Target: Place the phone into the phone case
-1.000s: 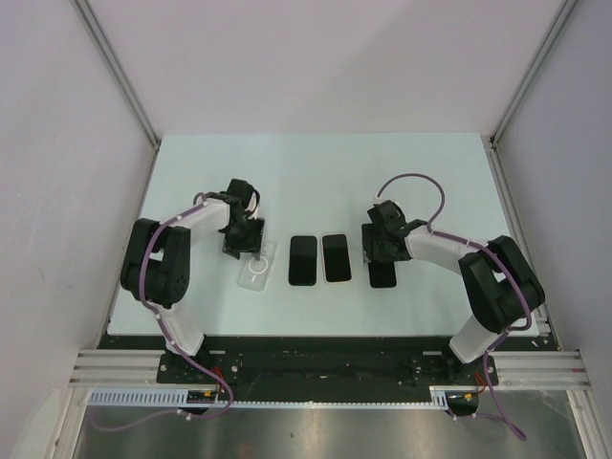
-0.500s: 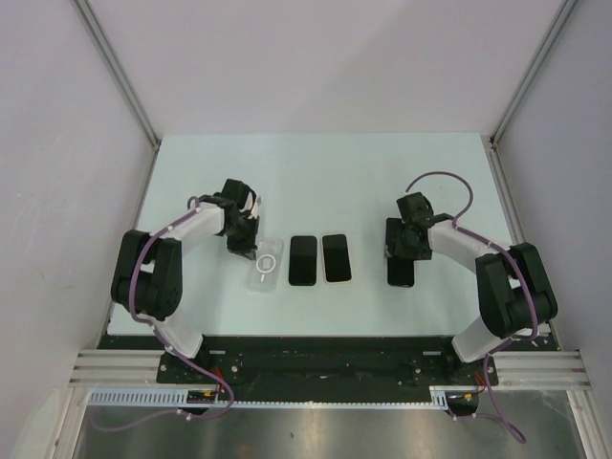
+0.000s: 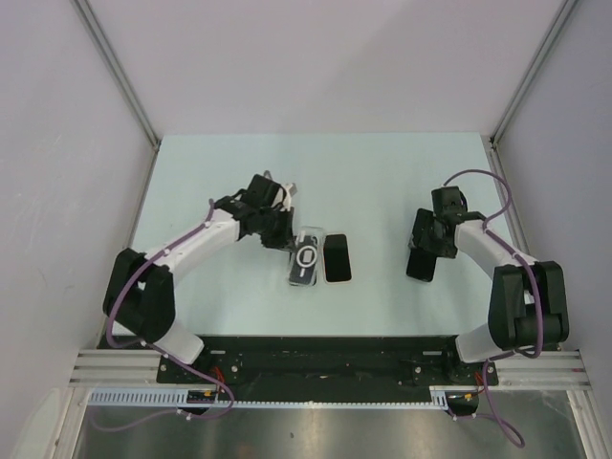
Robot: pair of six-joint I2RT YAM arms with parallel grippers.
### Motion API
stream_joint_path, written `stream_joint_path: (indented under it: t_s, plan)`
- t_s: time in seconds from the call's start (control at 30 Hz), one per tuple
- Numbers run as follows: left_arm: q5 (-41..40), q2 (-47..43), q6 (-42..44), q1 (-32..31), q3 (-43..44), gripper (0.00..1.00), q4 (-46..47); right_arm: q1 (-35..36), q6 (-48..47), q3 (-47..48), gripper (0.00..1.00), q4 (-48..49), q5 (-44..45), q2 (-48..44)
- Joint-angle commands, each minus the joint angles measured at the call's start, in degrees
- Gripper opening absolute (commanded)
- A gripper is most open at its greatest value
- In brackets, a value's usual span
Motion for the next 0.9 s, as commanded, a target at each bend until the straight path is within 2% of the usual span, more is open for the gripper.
stream_joint_path:
  t_s: [0.0, 0.23, 0.33, 0.5, 0.7, 0.83, 0.87]
  plan:
    - [0.38, 5.23, -7.36, -6.98, 8.82, 0.0, 5.01, -2.01, 2.04, 0.44, 0.42, -0.69, -0.06, -2.42]
    - [0.91, 19.11, -12.02, -16.91, 21.93, 0.0, 7.12, -5.44, 2.92, 0.08, 0.42, -2.36, 2.13, -2.68]
    - [0.91, 24.83, -14.66, -19.28, 25.98, 0.0, 7.91, -8.25, 2.75, -0.09, 0.42, -3.32, 2.67, -2.94]
    - [0.3, 32.13, -17.3, -22.1, 32.56, 0.0, 9.67, -10.81, 2.74, -0.62, 0.41, -3.94, 3.02, -5.05]
    - [-2.6, 36.79, -18.88, -22.99, 35.04, 0.0, 9.58, -11.51, 3.18, -0.62, 0.41, -4.12, 2.41, -5.76]
    - [-2.87, 38.29, -19.24, -22.99, 35.13, 0.13, 10.02, -11.51, 3.01, -0.62, 0.41, -4.38, 1.97, -5.67]
    - [-2.61, 38.55, -19.24, -22.99, 35.13, 0.19, 10.19, -11.51, 2.83, -0.71, 0.41, -4.47, 1.96, -6.02]
